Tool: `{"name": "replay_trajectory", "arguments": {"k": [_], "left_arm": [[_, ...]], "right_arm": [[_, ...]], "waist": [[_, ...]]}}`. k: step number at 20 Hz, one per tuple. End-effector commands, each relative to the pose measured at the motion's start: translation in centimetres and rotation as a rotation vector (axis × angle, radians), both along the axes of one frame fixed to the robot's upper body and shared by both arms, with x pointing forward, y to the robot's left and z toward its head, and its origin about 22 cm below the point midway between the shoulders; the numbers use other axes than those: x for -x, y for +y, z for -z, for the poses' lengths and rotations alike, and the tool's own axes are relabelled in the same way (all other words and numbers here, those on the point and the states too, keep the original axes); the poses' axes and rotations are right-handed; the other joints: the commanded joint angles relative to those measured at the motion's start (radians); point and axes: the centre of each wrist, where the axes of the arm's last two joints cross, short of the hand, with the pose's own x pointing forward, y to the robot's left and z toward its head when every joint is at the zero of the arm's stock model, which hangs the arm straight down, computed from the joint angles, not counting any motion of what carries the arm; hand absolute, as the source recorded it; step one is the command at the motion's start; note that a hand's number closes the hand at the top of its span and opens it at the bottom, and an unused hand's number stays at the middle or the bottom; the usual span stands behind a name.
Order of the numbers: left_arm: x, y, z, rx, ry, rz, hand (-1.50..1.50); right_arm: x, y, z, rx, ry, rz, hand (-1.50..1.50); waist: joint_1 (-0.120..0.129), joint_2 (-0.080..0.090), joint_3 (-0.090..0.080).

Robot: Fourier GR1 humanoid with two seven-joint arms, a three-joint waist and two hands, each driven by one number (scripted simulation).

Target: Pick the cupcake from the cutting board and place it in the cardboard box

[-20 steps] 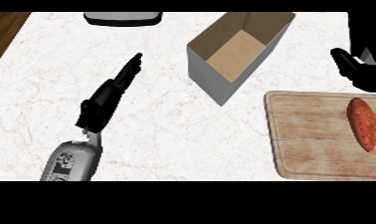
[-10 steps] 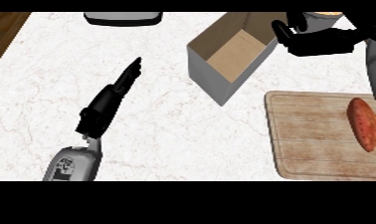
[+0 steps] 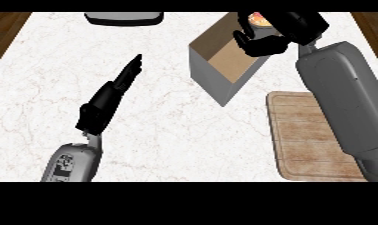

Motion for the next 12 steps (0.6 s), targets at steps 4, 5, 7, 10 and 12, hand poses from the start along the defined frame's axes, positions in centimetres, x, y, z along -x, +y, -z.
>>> {"name": "replay_trajectory", "arguments": {"k": [4, 5, 7, 10, 12], "left_arm": [[-0.4, -1.8, -1.0, 0.001, 0.006, 0.014, 0.0], [-0.2, 0.4, -0.2, -0.012, 0.002, 0.002, 0.0], [-0.5, 0.6, 1.5, 0.029, 0.008, 0.002, 0.0], [0.0, -0.6, -0.1, 0.015, -0.005, 0.014, 0.0], [0.4, 0.0, 0.3, 0.003, 0.004, -0.013, 0.0]], "right_arm": [[-3.2, 1.5, 4.2, -0.021, 0.268, 0.056, -1.5], [-3.0, 0.7, 4.7, -0.026, 0.307, 0.054, -1.5], [-3.5, 2.0, 5.9, -0.028, 0.298, 0.021, -1.5], [-4.0, -0.1, 7.7, -0.126, 0.315, -0.004, -1.5], [-3.9, 0.2, 7.1, -0.282, 0.35, -0.041, -1.5]], "waist": [[0.01, 0.004, 0.0], [0.002, 0.001, 0.0], [0.0, 0.003, 0.0], [0.005, 0.004, 0.0], [0.0, 0.002, 0.001]]}}
